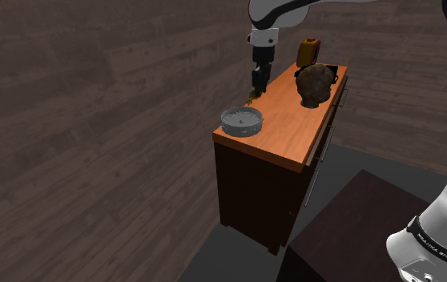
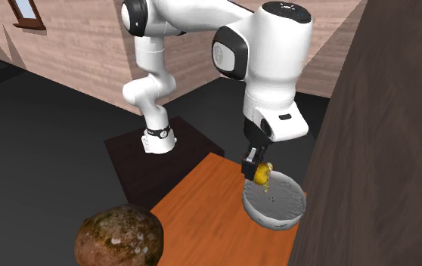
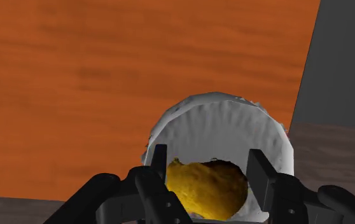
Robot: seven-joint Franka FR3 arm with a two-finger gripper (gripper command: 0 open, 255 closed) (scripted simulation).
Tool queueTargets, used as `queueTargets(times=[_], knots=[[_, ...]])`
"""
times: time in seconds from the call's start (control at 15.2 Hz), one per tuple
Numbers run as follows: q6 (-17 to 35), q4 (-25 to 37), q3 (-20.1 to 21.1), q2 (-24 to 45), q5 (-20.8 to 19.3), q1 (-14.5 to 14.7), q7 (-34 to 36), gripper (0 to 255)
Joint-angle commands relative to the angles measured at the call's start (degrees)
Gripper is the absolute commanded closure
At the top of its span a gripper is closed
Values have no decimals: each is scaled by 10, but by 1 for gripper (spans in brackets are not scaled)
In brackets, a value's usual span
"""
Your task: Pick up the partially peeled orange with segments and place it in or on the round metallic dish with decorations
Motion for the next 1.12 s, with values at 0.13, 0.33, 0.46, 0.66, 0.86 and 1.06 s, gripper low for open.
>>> queueTargets(times=[0.13,0.33,0.46,0.66,0.86,1.06], knots=[[-4,30,16,23,2,24,41,255],[18,11,16,26,3,25,39,255],[32,0,16,29,4,25,38,255],[16,37,18,52,3,25,41,0],[-19,151,23,135,-1,29,51,0],[-72,299,26,234,-4,30,61,0]])
